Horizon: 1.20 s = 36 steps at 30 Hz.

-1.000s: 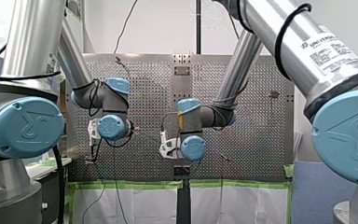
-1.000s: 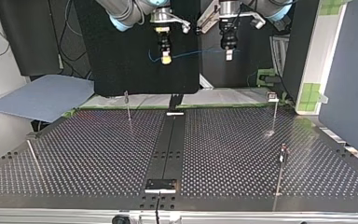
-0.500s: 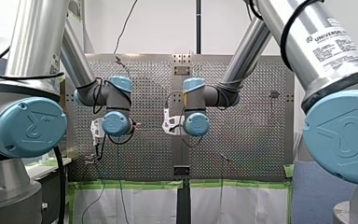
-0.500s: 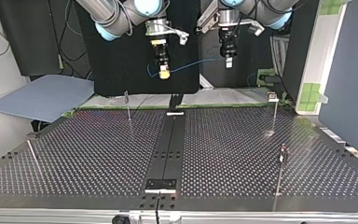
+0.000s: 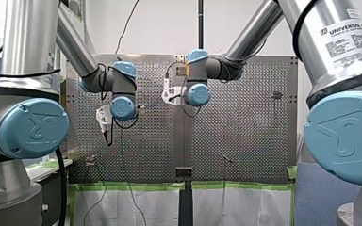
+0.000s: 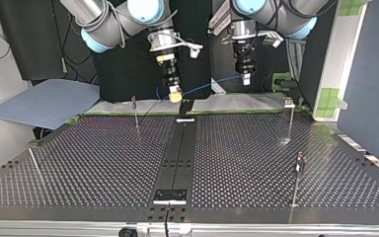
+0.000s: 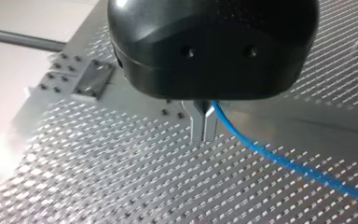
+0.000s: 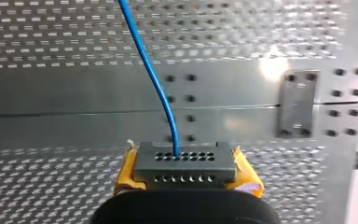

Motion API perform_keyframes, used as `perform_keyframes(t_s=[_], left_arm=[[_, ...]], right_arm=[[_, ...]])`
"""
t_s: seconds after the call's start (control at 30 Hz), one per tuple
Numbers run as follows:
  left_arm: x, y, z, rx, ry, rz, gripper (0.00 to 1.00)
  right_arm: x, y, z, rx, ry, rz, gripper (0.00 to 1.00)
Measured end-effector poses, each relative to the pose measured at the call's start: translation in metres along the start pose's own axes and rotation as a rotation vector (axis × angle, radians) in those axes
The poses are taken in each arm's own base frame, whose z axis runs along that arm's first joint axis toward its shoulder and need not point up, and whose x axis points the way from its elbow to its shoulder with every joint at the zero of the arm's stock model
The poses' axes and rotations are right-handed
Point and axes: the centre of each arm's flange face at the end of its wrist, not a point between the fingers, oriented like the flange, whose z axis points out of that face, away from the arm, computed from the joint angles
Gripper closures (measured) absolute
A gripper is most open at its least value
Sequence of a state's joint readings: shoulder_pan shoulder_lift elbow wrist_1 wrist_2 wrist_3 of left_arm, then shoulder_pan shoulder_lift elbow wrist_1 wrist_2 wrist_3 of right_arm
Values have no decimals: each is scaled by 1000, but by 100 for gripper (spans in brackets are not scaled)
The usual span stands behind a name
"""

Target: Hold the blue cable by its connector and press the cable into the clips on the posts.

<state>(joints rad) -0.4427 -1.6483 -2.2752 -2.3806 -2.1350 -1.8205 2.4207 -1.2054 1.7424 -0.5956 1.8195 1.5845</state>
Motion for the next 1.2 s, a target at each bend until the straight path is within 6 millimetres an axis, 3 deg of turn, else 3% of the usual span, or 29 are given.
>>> perform_keyframes(t_s=[0.27,0.43,0.6,0.87,1.2], left_arm=[[-45,-5,10,-34,-56,-79,100],[-79,-12,16,-30,-96,-120,100],[-114,-16,20,-37,-138,-147,100],[-151,-14,32,-73,-169,-160,100],[-176,-3,50,-120,-165,-145,100]], right_arm=[[71,6,13,18,78,16,100],[96,9,20,32,112,21,100],[99,15,26,46,118,21,100],[79,11,42,90,90,13,100],[102,-2,52,138,109,16,100]])
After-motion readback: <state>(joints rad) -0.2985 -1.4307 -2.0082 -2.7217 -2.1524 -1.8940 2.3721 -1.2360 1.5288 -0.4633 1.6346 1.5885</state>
